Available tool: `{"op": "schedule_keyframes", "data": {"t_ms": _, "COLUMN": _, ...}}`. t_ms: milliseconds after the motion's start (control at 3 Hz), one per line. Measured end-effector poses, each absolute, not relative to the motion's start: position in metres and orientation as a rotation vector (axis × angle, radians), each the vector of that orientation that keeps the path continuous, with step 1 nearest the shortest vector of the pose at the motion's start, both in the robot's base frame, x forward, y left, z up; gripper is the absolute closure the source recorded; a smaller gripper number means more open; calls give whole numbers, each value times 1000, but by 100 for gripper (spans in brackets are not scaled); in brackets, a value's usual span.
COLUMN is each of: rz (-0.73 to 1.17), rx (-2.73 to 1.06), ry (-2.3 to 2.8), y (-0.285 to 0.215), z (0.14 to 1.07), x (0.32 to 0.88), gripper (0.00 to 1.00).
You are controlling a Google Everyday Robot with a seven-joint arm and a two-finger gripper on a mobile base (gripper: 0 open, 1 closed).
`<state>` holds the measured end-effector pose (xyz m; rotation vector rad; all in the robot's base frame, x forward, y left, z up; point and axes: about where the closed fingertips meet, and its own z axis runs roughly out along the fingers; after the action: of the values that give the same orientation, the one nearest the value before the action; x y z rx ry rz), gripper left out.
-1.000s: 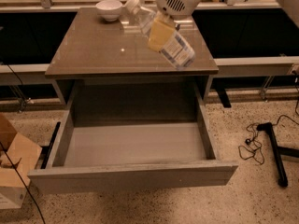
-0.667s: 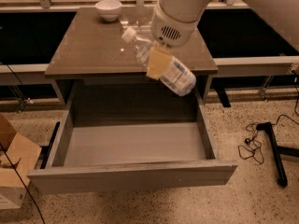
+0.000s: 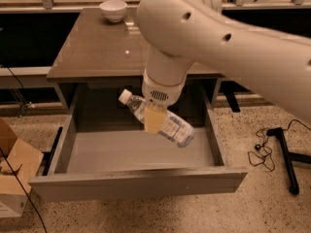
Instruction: Place blue plastic bottle into top drawer
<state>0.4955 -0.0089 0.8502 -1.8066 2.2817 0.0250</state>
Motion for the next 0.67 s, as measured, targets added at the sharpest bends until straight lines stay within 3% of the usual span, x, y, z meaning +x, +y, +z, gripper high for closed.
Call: {"op": "schedule_keyframes", "data": {"t_ms": 667, "rz": -37, "rx": -1834, "ry": 2340, "y": 6, "z": 774, "x": 500, "gripper": 100}}
